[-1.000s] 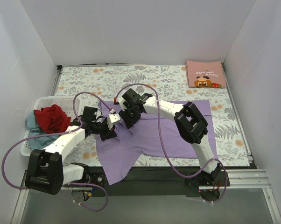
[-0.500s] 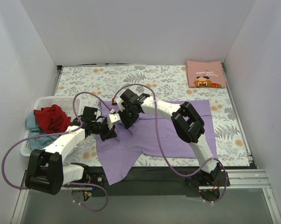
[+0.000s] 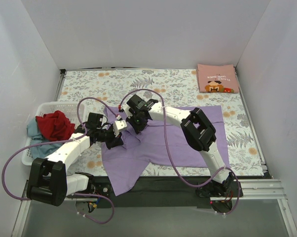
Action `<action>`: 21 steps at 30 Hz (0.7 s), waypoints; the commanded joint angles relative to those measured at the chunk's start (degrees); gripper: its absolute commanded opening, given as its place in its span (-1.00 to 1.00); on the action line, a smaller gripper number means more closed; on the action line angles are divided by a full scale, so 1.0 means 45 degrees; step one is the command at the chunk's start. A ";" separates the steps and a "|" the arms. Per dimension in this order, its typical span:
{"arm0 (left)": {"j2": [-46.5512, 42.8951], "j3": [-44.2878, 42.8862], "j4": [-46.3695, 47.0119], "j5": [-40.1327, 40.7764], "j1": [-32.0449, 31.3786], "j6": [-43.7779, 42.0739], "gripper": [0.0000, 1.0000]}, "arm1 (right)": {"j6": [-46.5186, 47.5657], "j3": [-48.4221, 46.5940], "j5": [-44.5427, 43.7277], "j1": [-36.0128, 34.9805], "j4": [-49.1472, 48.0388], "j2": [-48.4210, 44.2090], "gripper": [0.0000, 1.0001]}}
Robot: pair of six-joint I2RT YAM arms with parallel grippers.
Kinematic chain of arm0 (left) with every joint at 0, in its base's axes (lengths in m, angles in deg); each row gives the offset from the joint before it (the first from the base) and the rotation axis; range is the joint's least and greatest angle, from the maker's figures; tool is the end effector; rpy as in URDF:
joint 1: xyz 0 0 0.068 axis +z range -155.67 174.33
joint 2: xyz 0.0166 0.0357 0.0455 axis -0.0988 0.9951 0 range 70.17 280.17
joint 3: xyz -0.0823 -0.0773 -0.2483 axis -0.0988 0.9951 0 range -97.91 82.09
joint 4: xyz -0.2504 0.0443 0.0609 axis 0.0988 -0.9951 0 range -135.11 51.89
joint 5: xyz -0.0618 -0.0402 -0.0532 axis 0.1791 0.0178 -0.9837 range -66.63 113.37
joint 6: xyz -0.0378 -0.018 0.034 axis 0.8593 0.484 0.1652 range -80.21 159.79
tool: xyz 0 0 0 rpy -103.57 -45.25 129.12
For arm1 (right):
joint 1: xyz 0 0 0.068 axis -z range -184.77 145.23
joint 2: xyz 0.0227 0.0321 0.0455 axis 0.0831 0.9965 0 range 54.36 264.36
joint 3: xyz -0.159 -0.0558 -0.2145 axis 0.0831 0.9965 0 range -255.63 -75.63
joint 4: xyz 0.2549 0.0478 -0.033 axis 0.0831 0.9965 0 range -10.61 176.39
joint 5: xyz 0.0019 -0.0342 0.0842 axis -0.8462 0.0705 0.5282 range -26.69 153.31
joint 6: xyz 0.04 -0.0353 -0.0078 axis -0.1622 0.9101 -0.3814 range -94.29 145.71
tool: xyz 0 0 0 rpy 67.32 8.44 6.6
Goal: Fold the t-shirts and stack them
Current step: Fold the tshirt
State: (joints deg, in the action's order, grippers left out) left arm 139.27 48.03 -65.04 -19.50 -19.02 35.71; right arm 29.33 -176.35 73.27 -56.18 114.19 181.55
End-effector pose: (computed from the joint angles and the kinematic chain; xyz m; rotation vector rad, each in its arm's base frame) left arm 0.1967 -0.0716 0.1803 0.6283 2.4631 -1.0412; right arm 0.2934 0.3774 0.1726 -1.3054 2.3752 0.4970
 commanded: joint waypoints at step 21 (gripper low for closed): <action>-0.0336 0.0089 0.0147 -0.0180 0.0055 0.0046 -1.00 | 0.0290 -0.0175 -0.0083 -0.0566 0.0644 -0.0278 -0.09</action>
State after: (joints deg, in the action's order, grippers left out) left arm 139.27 48.03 -64.98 -19.50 -18.99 35.80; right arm 30.09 -176.33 74.32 -58.59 116.64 179.59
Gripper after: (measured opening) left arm 0.010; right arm 0.462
